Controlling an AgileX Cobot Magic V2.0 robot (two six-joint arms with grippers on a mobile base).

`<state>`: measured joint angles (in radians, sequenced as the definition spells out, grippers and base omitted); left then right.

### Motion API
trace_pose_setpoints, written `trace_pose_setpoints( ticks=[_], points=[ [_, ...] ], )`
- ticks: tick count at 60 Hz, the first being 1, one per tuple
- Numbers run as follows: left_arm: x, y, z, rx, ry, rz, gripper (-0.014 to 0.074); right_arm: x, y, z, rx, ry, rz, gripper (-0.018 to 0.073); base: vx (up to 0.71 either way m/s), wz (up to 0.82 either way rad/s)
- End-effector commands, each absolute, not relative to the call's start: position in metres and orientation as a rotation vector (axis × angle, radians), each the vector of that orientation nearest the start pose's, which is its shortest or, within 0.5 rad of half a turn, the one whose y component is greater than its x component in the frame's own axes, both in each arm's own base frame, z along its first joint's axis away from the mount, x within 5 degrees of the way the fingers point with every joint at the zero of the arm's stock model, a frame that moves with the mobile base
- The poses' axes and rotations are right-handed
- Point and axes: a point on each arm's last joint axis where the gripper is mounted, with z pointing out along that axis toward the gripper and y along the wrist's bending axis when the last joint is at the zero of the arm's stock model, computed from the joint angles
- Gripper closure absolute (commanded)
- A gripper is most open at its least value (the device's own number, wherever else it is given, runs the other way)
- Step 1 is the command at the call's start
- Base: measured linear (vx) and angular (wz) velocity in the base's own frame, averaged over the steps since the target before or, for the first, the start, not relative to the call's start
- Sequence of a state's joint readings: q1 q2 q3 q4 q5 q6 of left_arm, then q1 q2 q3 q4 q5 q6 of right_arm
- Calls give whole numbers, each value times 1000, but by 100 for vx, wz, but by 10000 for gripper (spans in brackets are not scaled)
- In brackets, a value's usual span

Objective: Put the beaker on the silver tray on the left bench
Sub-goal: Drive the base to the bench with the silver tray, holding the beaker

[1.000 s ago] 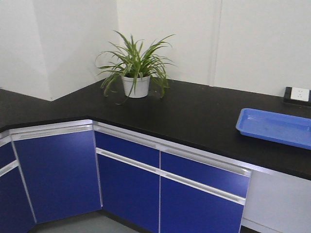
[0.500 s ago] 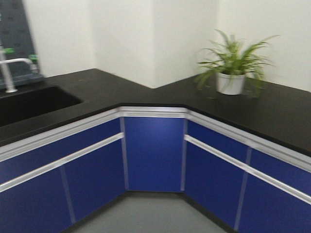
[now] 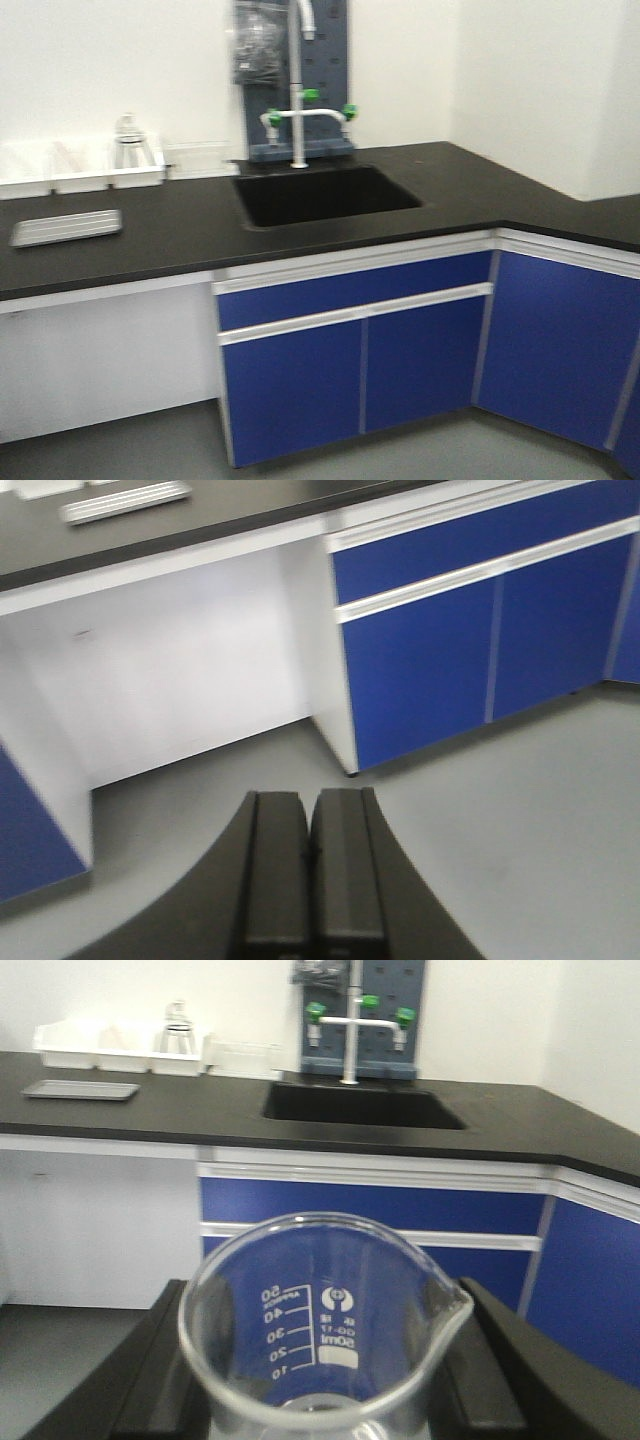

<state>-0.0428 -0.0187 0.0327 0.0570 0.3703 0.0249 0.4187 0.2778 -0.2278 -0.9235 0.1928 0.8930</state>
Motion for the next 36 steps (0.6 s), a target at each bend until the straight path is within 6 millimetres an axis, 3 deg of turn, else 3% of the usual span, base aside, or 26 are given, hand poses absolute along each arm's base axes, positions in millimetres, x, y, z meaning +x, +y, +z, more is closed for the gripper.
trace_pose_setpoints(
  ticks=[1,36],
  points=[
    [54,-1,170,101,1802,32,595,77,22,275,-266,1576,197,571,10,64],
    [54,-1,170,101,1802,32,595,77,22,275,-266,1576,197,571,20,60]
  ],
)
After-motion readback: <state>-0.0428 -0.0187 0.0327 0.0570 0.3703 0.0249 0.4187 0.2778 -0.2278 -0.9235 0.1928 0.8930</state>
